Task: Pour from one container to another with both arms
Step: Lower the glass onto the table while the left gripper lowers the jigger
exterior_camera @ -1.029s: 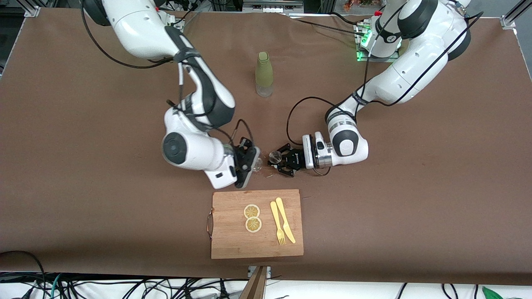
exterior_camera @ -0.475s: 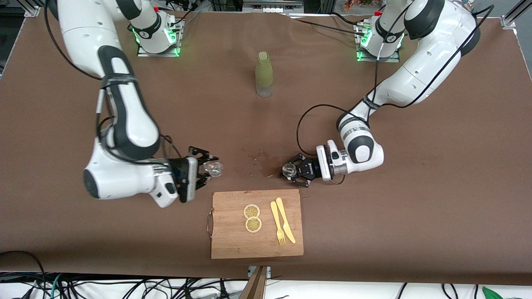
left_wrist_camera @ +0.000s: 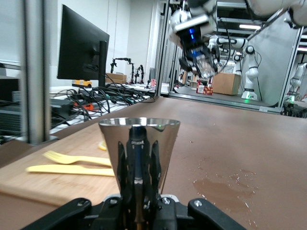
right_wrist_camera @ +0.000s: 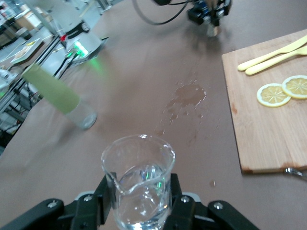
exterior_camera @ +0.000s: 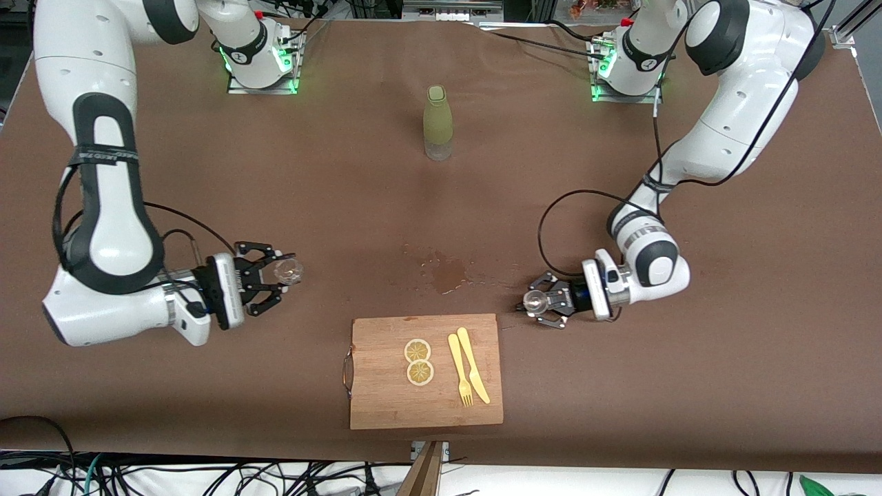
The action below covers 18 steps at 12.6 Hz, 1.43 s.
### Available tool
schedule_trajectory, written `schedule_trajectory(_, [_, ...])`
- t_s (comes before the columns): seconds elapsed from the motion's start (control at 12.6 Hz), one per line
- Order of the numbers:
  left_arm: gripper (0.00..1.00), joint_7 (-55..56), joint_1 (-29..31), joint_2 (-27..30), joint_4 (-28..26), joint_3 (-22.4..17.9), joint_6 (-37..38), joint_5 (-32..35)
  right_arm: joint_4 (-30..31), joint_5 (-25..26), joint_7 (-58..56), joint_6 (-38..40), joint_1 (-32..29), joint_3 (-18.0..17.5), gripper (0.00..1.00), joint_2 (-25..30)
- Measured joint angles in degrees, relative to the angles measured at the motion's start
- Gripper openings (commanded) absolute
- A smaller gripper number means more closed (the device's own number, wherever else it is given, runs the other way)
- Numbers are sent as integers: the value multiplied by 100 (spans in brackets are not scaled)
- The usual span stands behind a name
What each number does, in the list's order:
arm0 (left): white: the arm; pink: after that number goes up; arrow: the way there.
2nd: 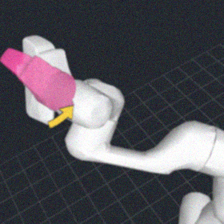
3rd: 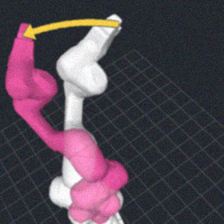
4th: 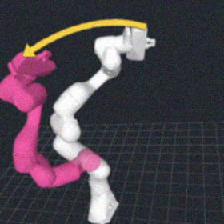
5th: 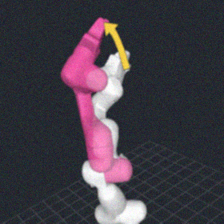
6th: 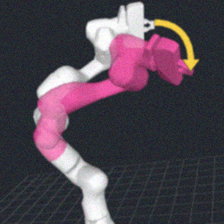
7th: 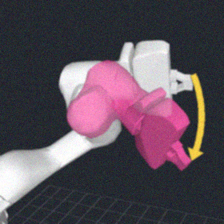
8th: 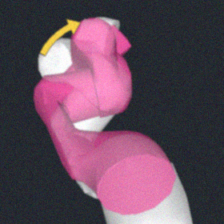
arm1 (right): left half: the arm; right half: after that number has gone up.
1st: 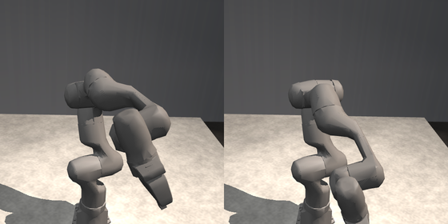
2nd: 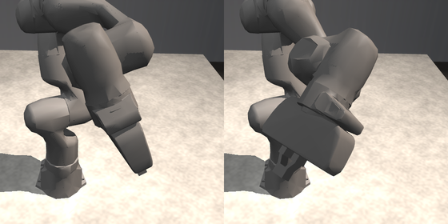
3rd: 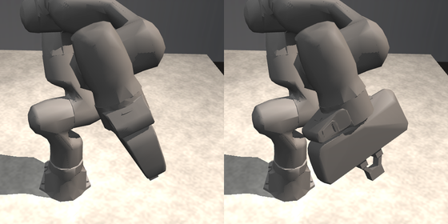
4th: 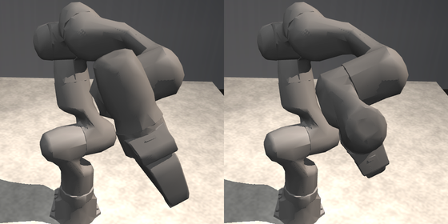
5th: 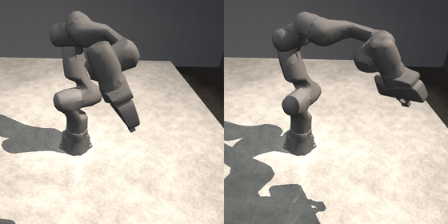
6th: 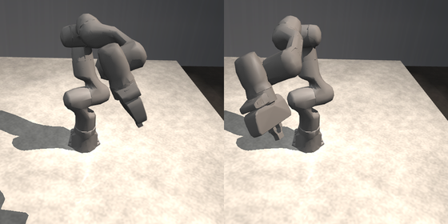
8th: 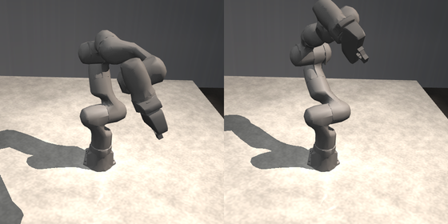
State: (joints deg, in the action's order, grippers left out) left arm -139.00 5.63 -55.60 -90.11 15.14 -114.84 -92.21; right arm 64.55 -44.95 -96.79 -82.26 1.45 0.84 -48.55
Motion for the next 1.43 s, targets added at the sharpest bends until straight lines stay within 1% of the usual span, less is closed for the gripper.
schedule_trajectory(0.24, [0, 542, 287, 310, 10, -555, 594, 717, 510, 0, -1446, 210, -529, 5, 18, -75])
schedule_trajectory(0.4, [0, 688, 464, 433, 9, -935, 1171, 849, 791, 8, -2292, 246, -826, 13, 18, -166])
schedule_trajectory(0.55, [0, 760, 567, 436, -3, -1312, 1718, 962, 1005, 55, -3064, 246, -1101, 24, 18, -318])
schedule_trajectory(0.79, [0, 997, 711, 436, -3, -2044, 2644, 1253, 1091, 259, -3842, 232, -1495, 40, 18, -628])
schedule_trajectory(0.87, [0, 1028, 789, 436, -4, -2250, 2812, 1356, 1093, 330, -3973, 216, -1614, 43, 18, -711])
schedule_trajectory(0.95, [0, 1032, 883, 436, -9, -2400, 2881, 1460, 1093, 363, -4072, 175, -1719, 45, 22, -768])
schedule_trajectory(1.11, [0, 1028, 1054, 427, -43, -2524, 2918, 1559, 1094, 374, -4160, 81, -1872, 46, 22, -823])
schedule_trajectory(1.43, [0, 832, 1110, 323, -118, -2651, 2915, 1562, 1095, 379, -4239, -142, -1952, 45, 22, -983])
